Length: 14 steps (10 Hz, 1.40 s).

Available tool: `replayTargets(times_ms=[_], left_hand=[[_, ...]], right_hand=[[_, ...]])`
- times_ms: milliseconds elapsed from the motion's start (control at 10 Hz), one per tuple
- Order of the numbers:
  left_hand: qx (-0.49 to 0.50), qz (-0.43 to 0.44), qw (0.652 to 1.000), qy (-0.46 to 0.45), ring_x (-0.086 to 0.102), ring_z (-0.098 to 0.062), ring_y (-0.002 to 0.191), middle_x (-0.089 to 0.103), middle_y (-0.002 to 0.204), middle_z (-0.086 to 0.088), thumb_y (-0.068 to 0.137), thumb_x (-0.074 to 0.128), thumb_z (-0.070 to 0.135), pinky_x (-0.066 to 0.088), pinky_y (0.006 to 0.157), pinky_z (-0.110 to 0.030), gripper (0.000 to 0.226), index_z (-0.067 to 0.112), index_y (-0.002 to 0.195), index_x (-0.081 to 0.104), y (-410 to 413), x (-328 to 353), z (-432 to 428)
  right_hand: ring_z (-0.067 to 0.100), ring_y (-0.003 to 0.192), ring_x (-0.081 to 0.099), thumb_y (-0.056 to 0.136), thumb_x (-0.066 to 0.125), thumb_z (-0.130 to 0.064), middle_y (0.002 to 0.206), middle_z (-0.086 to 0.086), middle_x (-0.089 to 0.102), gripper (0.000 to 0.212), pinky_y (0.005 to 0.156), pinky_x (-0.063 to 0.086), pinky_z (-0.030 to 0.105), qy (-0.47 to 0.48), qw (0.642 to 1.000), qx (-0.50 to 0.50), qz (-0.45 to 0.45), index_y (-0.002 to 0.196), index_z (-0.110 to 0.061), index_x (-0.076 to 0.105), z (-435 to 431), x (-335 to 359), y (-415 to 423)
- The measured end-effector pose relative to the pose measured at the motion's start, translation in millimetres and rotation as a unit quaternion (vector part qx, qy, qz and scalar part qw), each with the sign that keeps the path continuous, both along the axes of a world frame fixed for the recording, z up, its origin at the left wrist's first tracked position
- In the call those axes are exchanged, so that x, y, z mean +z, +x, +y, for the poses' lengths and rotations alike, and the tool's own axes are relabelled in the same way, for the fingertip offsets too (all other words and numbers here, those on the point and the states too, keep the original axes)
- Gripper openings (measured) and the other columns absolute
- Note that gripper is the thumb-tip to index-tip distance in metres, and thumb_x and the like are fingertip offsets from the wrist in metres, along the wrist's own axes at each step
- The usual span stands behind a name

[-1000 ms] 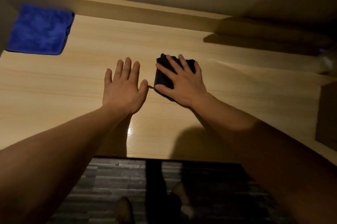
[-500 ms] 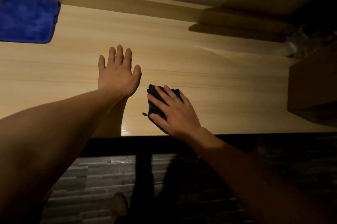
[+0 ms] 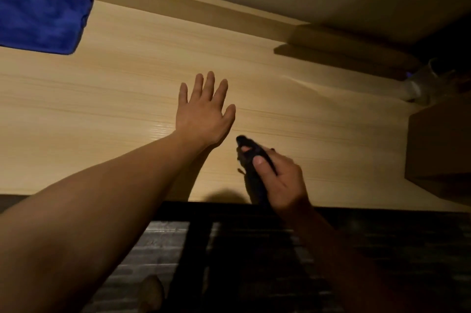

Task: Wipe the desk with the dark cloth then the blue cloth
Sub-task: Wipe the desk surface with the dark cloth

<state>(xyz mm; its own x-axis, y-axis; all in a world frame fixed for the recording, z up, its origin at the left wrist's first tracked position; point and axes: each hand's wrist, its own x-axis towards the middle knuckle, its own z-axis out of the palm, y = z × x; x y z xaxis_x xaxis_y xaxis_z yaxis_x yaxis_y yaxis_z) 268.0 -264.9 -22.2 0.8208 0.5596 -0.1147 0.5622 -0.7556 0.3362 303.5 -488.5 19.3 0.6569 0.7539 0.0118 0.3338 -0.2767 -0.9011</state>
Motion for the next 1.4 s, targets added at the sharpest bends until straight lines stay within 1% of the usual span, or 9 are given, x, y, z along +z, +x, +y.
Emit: replayTargets(times_ms=[100, 200, 300, 400, 500, 600, 700, 900, 1400], left_hand=[[0.007, 0.021, 0.999, 0.024, -0.015, -0.028, 0.165, -0.008, 0.180, -0.005, 0.105, 0.010, 0.065, -0.008, 0.130, -0.058, 0.076, 0.030, 0.172, 0.001, 2.4, -4.9, -2.6], [0.010, 0.020, 0.999, 0.029, -0.015, -0.027, 0.165, -0.008, 0.180, -0.004, 0.106, 0.010, 0.065, -0.008, 0.130, -0.058, 0.075, 0.031, 0.172, 0.001, 3.5, -5.9, -3.2], [0.016, 0.021, 0.999, 0.036, -0.014, -0.026, 0.165, -0.007, 0.180, -0.004, 0.106, 0.011, 0.065, -0.007, 0.130, -0.057, 0.074, 0.031, 0.172, 0.002, 4.7, -7.3, -3.6], [0.020, 0.025, 0.999, 0.038, -0.014, -0.025, 0.165, -0.008, 0.180, -0.003, 0.106, 0.012, 0.064, -0.007, 0.131, -0.057, 0.074, 0.032, 0.172, 0.002, 6.3, -6.8, -4.4], [0.024, 0.029, 0.998, 0.041, -0.015, -0.024, 0.165, -0.009, 0.180, -0.002, 0.107, 0.013, 0.064, -0.007, 0.131, -0.056, 0.073, 0.032, 0.172, 0.001, 7.0, -5.8, -4.8], [0.025, 0.034, 0.998, 0.038, -0.017, -0.023, 0.164, -0.011, 0.180, -0.001, 0.107, 0.012, 0.064, -0.007, 0.131, -0.057, 0.073, 0.033, 0.172, -0.001, 7.5, -5.5, -5.4], [0.028, 0.036, 0.998, 0.042, -0.016, -0.023, 0.165, -0.010, 0.180, -0.001, 0.107, 0.013, 0.063, -0.006, 0.131, -0.057, 0.073, 0.033, 0.172, 0.000, 7.9, -5.8, -5.4], [0.029, 0.039, 0.998, 0.044, -0.017, -0.022, 0.164, -0.010, 0.180, -0.001, 0.107, 0.014, 0.064, -0.008, 0.131, -0.056, 0.073, 0.033, 0.171, 0.000, 8.8, -4.6, -5.2], [0.021, 0.038, 0.998, 0.037, -0.015, -0.026, 0.165, -0.007, 0.180, -0.004, 0.105, 0.011, 0.065, -0.007, 0.130, -0.058, 0.075, 0.031, 0.172, 0.001, 8.5, -2.1, -5.2]], right_hand=[[0.022, 0.095, 0.072, 0.100, 0.050, -0.049, 0.106, -0.006, 0.076, 0.031, 0.085, 0.059, 0.056, -0.031, 0.998, -0.049, -0.005, 0.124, -0.045, 0.071, 32.5, 13.5, 55.4], [0.017, 0.092, 0.068, 0.105, 0.049, -0.037, 0.103, -0.008, 0.073, 0.035, 0.086, 0.056, 0.047, -0.068, 0.976, -0.027, -0.206, 0.124, -0.022, 0.074, 73.2, 13.2, 124.7], [0.021, 0.096, 0.067, 0.107, 0.046, -0.037, 0.110, -0.002, 0.074, 0.036, 0.090, 0.051, 0.051, -0.105, 0.948, 0.026, -0.298, 0.118, -0.021, 0.075, 110.7, -1.8, 183.0], [0.025, 0.120, 0.061, 0.108, 0.038, -0.044, 0.132, 0.001, 0.069, 0.042, 0.104, 0.042, 0.050, -0.161, 0.924, 0.064, -0.341, 0.129, -0.026, 0.070, 139.7, -16.4, 222.0], [0.023, 0.150, 0.035, 0.110, 0.034, -0.047, 0.162, 0.001, 0.044, 0.048, 0.118, 0.023, 0.047, -0.223, 0.904, 0.081, -0.357, 0.153, -0.030, 0.050, 163.5, -24.6, 243.3], [0.022, 0.160, 0.011, 0.110, 0.031, -0.053, 0.174, -0.003, 0.015, 0.055, 0.122, 0.014, 0.052, -0.276, 0.890, 0.105, -0.347, 0.162, -0.036, 0.029, 174.2, -29.2, 252.2], [0.020, 0.161, 0.000, 0.105, 0.028, -0.066, 0.175, -0.011, -0.001, 0.063, 0.121, 0.011, 0.058, -0.319, 0.876, 0.127, -0.339, 0.163, -0.045, 0.017, 174.6, -31.8, 255.7], [0.025, 0.160, -0.002, 0.095, 0.023, -0.081, 0.175, -0.009, -0.002, 0.071, 0.121, 0.009, 0.064, -0.345, 0.860, 0.149, -0.345, 0.160, -0.055, 0.007, 168.7, -33.3, 251.6], [0.027, 0.161, -0.005, 0.097, 0.020, -0.078, 0.175, -0.007, 0.003, 0.066, 0.123, -0.001, 0.064, -0.332, 0.864, 0.138, -0.353, 0.159, -0.058, 0.011, 70.9, -35.4, 166.1]])
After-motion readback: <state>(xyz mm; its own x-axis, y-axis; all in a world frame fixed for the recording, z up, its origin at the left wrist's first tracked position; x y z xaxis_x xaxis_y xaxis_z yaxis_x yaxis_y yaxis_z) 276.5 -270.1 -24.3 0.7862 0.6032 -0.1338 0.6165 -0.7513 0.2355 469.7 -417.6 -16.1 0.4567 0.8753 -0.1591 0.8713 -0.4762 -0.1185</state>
